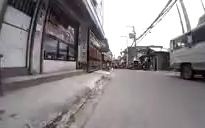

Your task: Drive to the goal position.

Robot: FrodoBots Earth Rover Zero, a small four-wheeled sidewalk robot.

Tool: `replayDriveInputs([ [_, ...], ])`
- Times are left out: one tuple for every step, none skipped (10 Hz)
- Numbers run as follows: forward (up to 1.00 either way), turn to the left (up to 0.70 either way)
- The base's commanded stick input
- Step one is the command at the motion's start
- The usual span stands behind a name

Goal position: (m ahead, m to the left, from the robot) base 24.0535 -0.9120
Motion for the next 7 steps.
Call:
replayDriveInputs([
  [1.00,-0.27],
  [1.00,-0.27],
  [1.00,-0.10],
  [1.00,0.00],
  [1.00,0.00],
  [1.00,0.00],
  [1.00,-0.20],
])
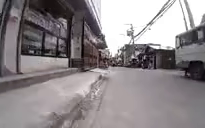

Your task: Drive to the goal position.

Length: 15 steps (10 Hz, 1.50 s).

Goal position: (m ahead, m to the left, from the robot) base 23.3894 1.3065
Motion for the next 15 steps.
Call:
replayDriveInputs([
  [1.00,-0.27],
  [1.00,-0.27],
  [1.00,-0.27],
  [1.00,0.00],
  [1.00,0.00],
  [1.00,0.00],
  [1.00,0.00],
  [1.00,0.00],
  [1.00,0.00],
  [1.00,0.19],
  [1.00,0.27],
  [1.00,0.27],
  [1.00,0.27],
  [1.00,0.27],
  [1.00,0.27],
])
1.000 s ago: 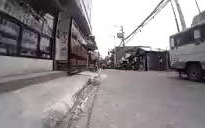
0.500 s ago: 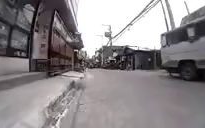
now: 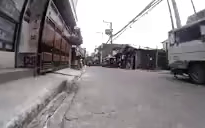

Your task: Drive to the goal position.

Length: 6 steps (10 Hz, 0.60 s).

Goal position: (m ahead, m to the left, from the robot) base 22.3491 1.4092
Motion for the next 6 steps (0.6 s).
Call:
replayDriveInputs([
  [1.00,0.23],
  [1.00,0.00],
  [1.00,0.00],
  [1.00,0.00],
  [1.00,0.00],
  [1.00,0.00],
])
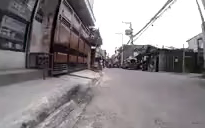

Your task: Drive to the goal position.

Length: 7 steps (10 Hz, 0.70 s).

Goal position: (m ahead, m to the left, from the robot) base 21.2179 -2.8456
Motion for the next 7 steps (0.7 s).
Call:
replayDriveInputs([
  [1.00,0.00],
  [1.00,0.00],
  [1.00,0.00],
  [1.00,0.00],
  [1.00,-0.15],
  [1.00,-0.27],
  [1.00,-0.27],
])
